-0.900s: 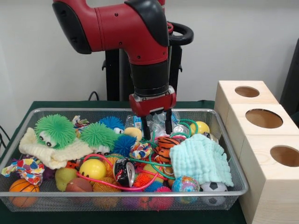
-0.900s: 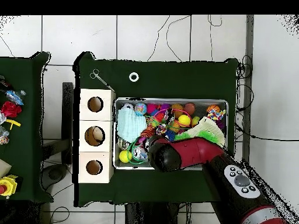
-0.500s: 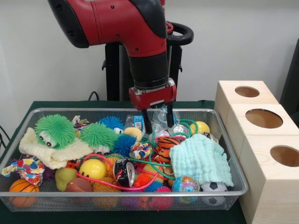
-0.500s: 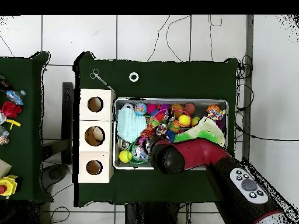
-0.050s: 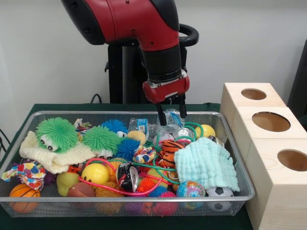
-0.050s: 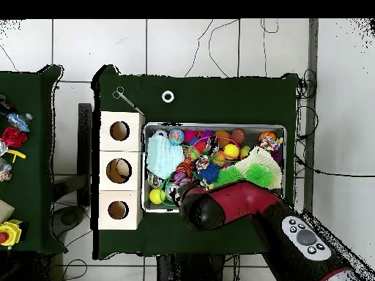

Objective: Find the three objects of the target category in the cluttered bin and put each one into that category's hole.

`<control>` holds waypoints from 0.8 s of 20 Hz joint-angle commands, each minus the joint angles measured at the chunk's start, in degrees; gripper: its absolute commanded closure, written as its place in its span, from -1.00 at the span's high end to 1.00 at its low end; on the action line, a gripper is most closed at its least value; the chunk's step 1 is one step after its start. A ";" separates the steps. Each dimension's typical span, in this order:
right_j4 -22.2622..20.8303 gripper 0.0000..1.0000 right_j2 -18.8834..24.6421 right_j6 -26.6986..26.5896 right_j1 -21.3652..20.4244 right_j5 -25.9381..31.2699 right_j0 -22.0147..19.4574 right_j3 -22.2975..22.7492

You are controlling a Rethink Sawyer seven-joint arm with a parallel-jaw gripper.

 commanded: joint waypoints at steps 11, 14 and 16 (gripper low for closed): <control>-14.56 1.00 7.47 -30.08 5.96 15.81 -5.68 1.40; -14.81 1.00 7.95 -30.29 5.47 16.23 -6.86 1.03; -14.41 1.00 7.91 -29.29 5.65 16.54 -6.63 0.11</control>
